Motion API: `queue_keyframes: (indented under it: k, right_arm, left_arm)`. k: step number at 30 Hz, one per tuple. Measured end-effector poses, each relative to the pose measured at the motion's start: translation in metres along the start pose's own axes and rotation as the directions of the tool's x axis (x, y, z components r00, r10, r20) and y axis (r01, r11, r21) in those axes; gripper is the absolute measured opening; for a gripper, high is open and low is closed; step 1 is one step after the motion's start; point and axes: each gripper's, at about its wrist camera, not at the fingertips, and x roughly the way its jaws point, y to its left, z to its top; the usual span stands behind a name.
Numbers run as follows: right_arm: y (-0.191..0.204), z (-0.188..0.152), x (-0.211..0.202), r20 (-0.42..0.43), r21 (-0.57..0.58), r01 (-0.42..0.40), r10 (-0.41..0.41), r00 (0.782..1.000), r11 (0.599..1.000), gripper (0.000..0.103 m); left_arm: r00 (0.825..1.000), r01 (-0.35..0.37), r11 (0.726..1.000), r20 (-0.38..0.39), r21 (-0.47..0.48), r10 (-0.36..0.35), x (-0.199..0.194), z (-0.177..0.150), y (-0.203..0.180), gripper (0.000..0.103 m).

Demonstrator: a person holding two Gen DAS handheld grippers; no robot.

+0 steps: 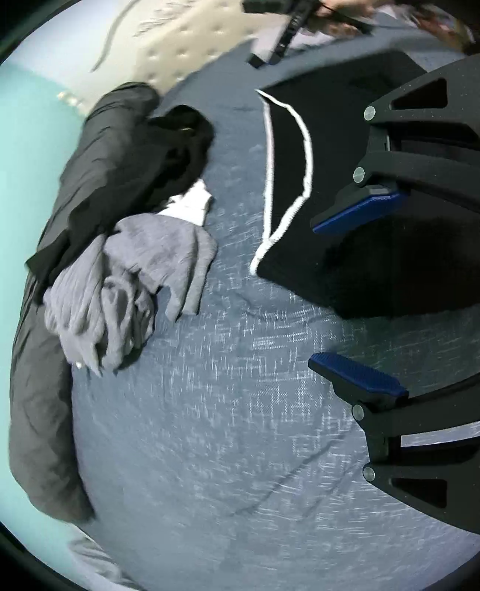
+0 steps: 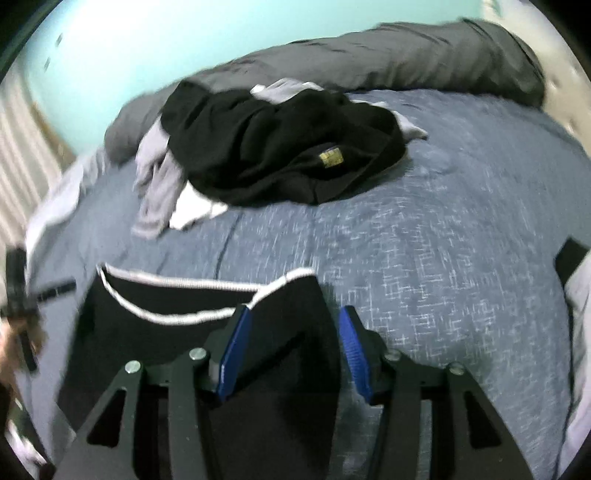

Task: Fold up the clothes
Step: 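Lay the hem over the collar and open both grippers, then close both grippers on the folded edge of the sweatshirt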

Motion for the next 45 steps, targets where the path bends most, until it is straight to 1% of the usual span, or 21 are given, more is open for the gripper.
queue_keyframes:
  k: [1,3,8,10,12,13,15,16,17,18,19,22,24,28,31,33,39,42,45]
  right_arm:
    - [0.003,-0.001,0.004,-0.009,-0.029,0.020,-0.021,1.000,0.999,0.051]
    - [0.008,-0.003,0.013,-0.022,-0.080,0.052,-0.054,0.998,0.995,0.051]
    - [0.009,-0.001,0.027,-0.045,-0.120,0.094,-0.100,0.994,0.988,0.051]
    - [0.008,0.001,0.032,-0.053,-0.126,0.107,-0.115,0.992,0.986,0.051]
    - [0.009,0.004,0.038,-0.054,-0.135,0.120,-0.128,0.990,0.984,0.048]
    - [0.009,0.005,0.041,-0.054,-0.143,0.122,-0.131,0.990,0.982,0.045]
    - [0.013,0.005,0.048,-0.063,-0.179,0.145,-0.159,0.985,0.973,0.036]
    - [0.015,0.004,0.052,-0.068,-0.200,0.160,-0.176,0.982,0.967,0.024]
    - [0.017,0.004,0.056,-0.072,-0.221,0.173,-0.193,0.978,0.960,0.015]
    - [0.017,0.003,0.057,-0.066,-0.231,0.185,-0.205,0.976,0.955,0.012]
    - [0.017,0.002,0.055,-0.054,-0.232,0.195,-0.213,0.976,0.953,0.004]
    - [0.015,-0.001,0.050,-0.014,-0.227,0.223,-0.232,0.973,0.948,0.003]
    - [0.008,-0.001,0.041,0.023,-0.182,0.224,-0.223,0.974,0.957,0.003]
    - [-0.005,0.002,0.023,0.071,-0.079,0.185,-0.179,0.981,0.980,0.003]
    - [-0.020,0.006,0.015,0.080,0.026,0.142,-0.144,0.986,0.989,0.003]
    - [-0.024,0.009,0.017,0.073,0.055,0.139,-0.143,0.987,0.989,0.002]
    - [-0.027,0.009,0.037,0.024,0.074,0.173,-0.175,0.984,0.982,0.002]
    - [-0.033,0.008,0.048,-0.006,0.089,0.186,-0.186,0.982,0.979,0.002]
    - [-0.038,0.004,0.058,-0.033,0.091,0.174,-0.172,0.985,0.980,0.002]
  left_arm:
    - [1.000,-0.013,1.000,-0.005,0.019,0.013,0.003,0.000,-0.002,0.069]
    - [0.999,-0.031,0.999,-0.011,0.045,0.032,0.009,0.001,-0.005,0.064]
    - [0.999,-0.049,0.996,-0.009,0.076,0.049,0.018,0.005,-0.009,0.061]
    - [0.999,-0.047,0.996,-0.015,0.076,0.049,0.023,0.008,-0.009,0.056]
    - [0.999,-0.048,0.996,-0.021,0.081,0.050,0.028,0.010,-0.009,0.041]
    - [0.998,-0.047,0.995,-0.026,0.092,0.050,0.031,0.011,-0.010,0.037]
    - [0.998,-0.047,0.992,-0.037,0.118,0.052,0.036,0.010,-0.013,0.021]
    - [0.997,-0.053,0.990,-0.044,0.133,0.059,0.040,0.010,-0.015,0.017]
    - [0.997,-0.057,0.988,-0.045,0.143,0.064,0.042,0.009,-0.017,0.012]
    - [0.997,-0.055,0.988,-0.039,0.146,0.061,0.043,0.008,-0.017,0.010]
    - [0.998,-0.051,0.989,-0.032,0.142,0.056,0.043,0.007,-0.017,0.009]
    - [0.999,-0.036,0.993,0.003,0.115,0.035,0.035,0.005,-0.012,0.008]
    - [0.999,-0.030,0.995,0.032,0.093,0.027,0.027,0.005,-0.007,0.007]
    - [0.997,-0.001,0.999,0.075,0.046,-0.003,0.011,0.006,0.003,0.007]
    - [0.996,0.026,0.999,0.088,-0.020,-0.024,0.006,0.007,0.016,0.007]
    - [0.996,0.034,0.998,0.083,-0.057,-0.029,0.007,0.008,0.024,0.007]
    - [0.999,0.014,0.996,0.044,-0.090,-0.010,0.026,0.007,0.029,0.007]
    - [0.999,0.017,0.994,0.029,-0.107,-0.014,0.035,0.006,0.035,0.007]
    - [1.000,0.006,0.996,-0.003,-0.093,-0.006,0.046,0.004,0.034,0.007]
